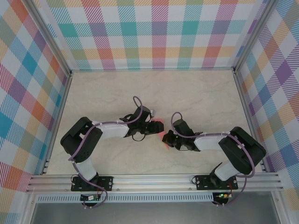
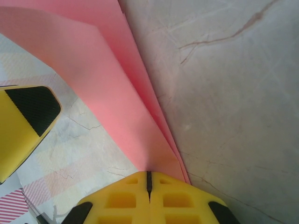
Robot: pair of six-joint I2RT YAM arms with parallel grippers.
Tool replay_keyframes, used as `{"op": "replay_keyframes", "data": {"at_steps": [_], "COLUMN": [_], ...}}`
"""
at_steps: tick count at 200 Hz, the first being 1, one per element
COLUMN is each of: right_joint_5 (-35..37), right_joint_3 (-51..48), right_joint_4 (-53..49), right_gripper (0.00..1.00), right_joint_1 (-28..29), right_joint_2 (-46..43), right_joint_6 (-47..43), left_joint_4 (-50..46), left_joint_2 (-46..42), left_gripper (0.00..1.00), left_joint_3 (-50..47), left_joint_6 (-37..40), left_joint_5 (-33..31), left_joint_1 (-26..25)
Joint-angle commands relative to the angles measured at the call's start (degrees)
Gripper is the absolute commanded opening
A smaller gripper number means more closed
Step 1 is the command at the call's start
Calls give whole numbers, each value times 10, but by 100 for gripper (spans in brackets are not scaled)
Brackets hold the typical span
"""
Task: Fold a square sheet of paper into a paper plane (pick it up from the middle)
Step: Fold the wing for the fifth time at the center of the table.
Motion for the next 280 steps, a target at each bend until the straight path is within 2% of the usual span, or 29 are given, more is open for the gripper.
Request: {"op": "replay_keyframes", "data": {"at_steps": [1,36,76,118,229,280], "right_joint_5": [17,17,16,14,10,8], "right_joint_3": [-23,-24,-24,-25,-14,-12], "right_joint_4": [-116,-120,-123,-130,-155,-160], "right_gripper": [2,3,3,2,2,3], "right_joint_1": [1,1,1,1,1,1], "right_joint_2": [34,30,31,29,25,22], "right_joint_6": [4,7,6,2,-9,-10], "left_joint_4": [58,88,75,83,-49,-54], "left_joint_2": [2,13,50,79,105,108], "left_gripper": [56,56,56,56,56,56], "left_joint_3": [-2,-4,11,10,75,86], "left_joint_6": [-9,-19,-19,-28,-9,-4], "left_joint_5": [5,15,10,8,-6,11], "left_joint_1": [-1,2,9,36,91,128]}}
